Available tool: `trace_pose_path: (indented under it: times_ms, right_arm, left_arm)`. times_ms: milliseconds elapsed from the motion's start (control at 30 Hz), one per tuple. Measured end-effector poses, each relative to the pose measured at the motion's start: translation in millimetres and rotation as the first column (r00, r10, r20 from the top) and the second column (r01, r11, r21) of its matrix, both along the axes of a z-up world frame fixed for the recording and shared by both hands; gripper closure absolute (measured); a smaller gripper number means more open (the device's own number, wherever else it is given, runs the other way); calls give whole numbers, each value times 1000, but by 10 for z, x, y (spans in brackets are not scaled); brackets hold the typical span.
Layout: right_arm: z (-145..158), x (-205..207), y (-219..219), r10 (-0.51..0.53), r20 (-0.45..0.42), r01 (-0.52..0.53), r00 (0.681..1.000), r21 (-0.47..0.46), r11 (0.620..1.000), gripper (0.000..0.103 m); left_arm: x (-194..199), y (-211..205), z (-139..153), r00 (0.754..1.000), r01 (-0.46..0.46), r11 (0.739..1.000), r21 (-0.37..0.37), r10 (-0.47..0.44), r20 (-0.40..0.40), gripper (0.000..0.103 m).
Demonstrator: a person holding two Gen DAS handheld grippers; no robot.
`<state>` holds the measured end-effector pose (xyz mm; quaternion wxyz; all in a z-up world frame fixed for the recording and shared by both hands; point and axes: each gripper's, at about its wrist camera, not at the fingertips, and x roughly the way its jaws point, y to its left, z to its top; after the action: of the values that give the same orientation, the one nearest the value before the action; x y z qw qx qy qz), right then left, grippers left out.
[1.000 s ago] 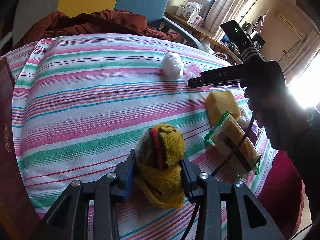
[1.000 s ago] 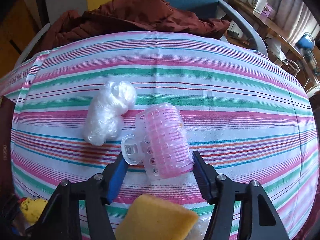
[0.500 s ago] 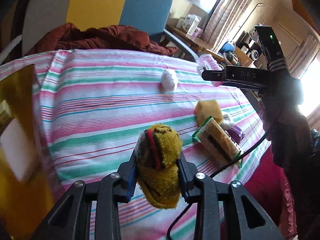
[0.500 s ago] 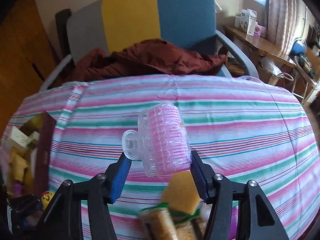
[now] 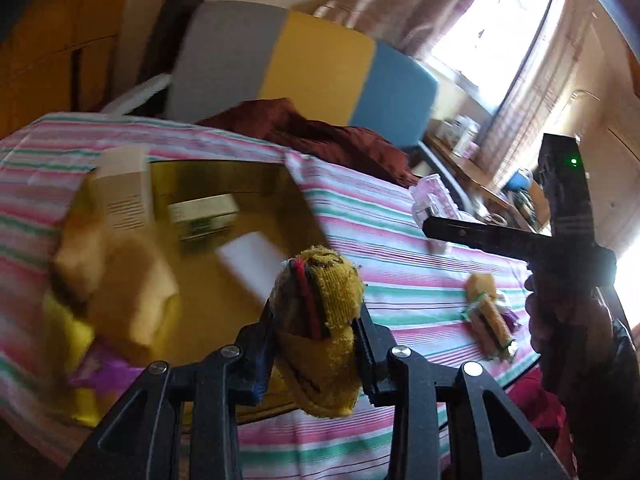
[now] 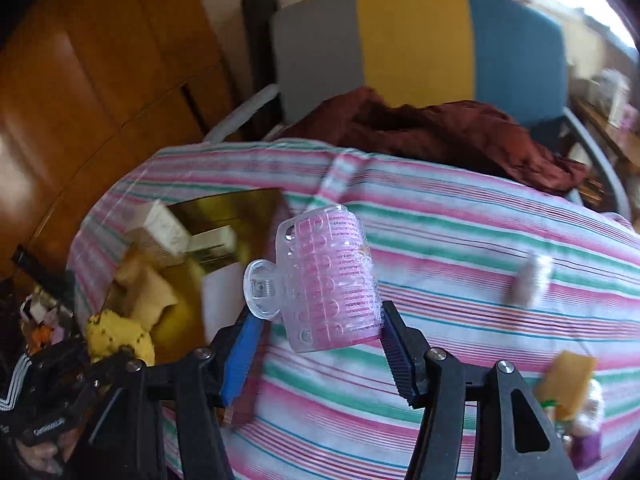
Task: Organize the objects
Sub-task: 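Carry the yellow toy and pink roller into the gold tray and release them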
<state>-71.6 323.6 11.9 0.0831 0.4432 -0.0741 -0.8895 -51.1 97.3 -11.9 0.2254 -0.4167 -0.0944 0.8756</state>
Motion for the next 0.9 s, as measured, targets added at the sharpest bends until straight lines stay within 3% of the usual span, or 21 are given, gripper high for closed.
trace_pose_path:
  times_ms: [167,367,400,500,667,900]
  right_arm:
    - [-193,-338,-506,83,42,-82,996,-15,996,44]
    - [-242,-902,-838,69,53,-69,996,-9,998,41]
    - [-223,-997,-869,63,43,-63,997,-8,998,40]
    - [-196,-1166,-819,1,31,0,1000,-19,1000,17]
    - [-252,-1019,-717,-11,60,15,998,-78,997,17]
    - [-376,-529,-621,-6,64,11,998,-79,997,1]
  left_arm:
    - [13,-380,-218,996,-81,996,-22,82,40,68]
    - [-1,-451,-384,993,-103,994,-34,105,63,65]
    - [-4,-438,-408,993,-89,995,-45,93,75,63]
    - [6,-439,-473,990,-88,995,-48,93,103,58]
    - [22,-541,-530,984,-116,992,-41,120,129,56]
    - [48,-635,-456,980,-156,986,-63,163,118,56]
